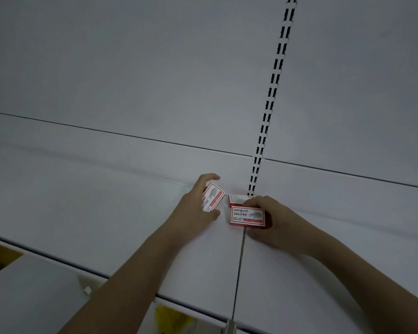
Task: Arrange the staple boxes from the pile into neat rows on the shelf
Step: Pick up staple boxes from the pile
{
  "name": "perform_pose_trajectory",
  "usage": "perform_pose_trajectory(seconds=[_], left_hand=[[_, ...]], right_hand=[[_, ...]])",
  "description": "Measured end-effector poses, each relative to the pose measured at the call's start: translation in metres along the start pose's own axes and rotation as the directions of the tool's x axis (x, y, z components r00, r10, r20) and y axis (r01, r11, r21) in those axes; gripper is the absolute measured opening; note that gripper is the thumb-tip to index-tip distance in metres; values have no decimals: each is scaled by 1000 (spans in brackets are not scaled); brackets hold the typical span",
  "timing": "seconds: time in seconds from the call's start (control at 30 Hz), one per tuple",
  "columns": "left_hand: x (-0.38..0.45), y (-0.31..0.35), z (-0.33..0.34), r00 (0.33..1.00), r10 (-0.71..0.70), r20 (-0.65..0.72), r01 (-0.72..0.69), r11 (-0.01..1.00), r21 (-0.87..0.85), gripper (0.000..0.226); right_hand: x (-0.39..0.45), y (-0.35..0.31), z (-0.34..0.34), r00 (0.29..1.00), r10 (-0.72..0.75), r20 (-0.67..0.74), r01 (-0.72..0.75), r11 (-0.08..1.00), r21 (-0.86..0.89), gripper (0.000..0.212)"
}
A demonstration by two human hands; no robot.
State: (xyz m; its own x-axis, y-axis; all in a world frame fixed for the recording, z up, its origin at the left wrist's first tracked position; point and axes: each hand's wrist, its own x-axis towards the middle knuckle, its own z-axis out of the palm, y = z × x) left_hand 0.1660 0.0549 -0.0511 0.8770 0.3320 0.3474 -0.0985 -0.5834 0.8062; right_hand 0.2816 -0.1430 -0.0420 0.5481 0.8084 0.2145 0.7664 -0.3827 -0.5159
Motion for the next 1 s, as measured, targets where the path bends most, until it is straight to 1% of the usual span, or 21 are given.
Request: perform_pose_trajectory(seconds=[0.07,0.13,0.2,0.27,0.3,0.37,0.43,0.5,0.57,0.67,0.77,0.9,1.0], left_hand=[[2,-1,2,999,-33,16,34,999,-29,68],[3,-2,2,999,-53,-13,52,998,-23,62],[3,-3,1,997,-33,-68,33,999,-6,53],[2,-3,1,995,11,-98,-9,1000,15,50],[1,-2,0,995,24,-100,-23,1000,16,52],[-3,2,1,994,24,-102,-25,1000,-1,55],[-8,10,2,996,30,-83,-27,999,37,56],[-12,23,5,997,51,-54,-46,995,89,57],[-15,45,11,996,72,-52,-70,997,39,58],[-28,95,39,993,115,-40,-117,992,-47,58],[-54,154,84,988,148,48,-140,981,-131,55],[-104,238,152,964,223,145,-198,966,-167,45],[-147,297,200,938,272,213,-230,952,-202,42]], right_hand=[[3,2,1,999,-2,-43,1,1000,-26,49],[4,1,1,997,-19,-70,17,999,-32,47],[3,-2,-1,996,-46,-79,42,998,-51,45],[3,-5,-8,991,-78,-107,71,995,-70,47],[2,-7,-13,985,-90,-148,80,994,-71,49],[-3,-13,-29,959,-75,-274,69,997,-31,50],[-14,-20,-45,908,-28,-419,47,998,35,48],[-37,-25,-59,867,36,-497,10,996,91,49],[-71,-27,-72,869,46,-493,1,996,94,50],[-131,-24,-103,884,47,-465,-39,999,27,47],[-201,-22,-145,869,75,-489,-100,995,-26,47],[-315,-20,-201,855,136,-500,-182,982,-44,46],[-403,-20,-237,822,173,-542,-243,968,-58,42]])
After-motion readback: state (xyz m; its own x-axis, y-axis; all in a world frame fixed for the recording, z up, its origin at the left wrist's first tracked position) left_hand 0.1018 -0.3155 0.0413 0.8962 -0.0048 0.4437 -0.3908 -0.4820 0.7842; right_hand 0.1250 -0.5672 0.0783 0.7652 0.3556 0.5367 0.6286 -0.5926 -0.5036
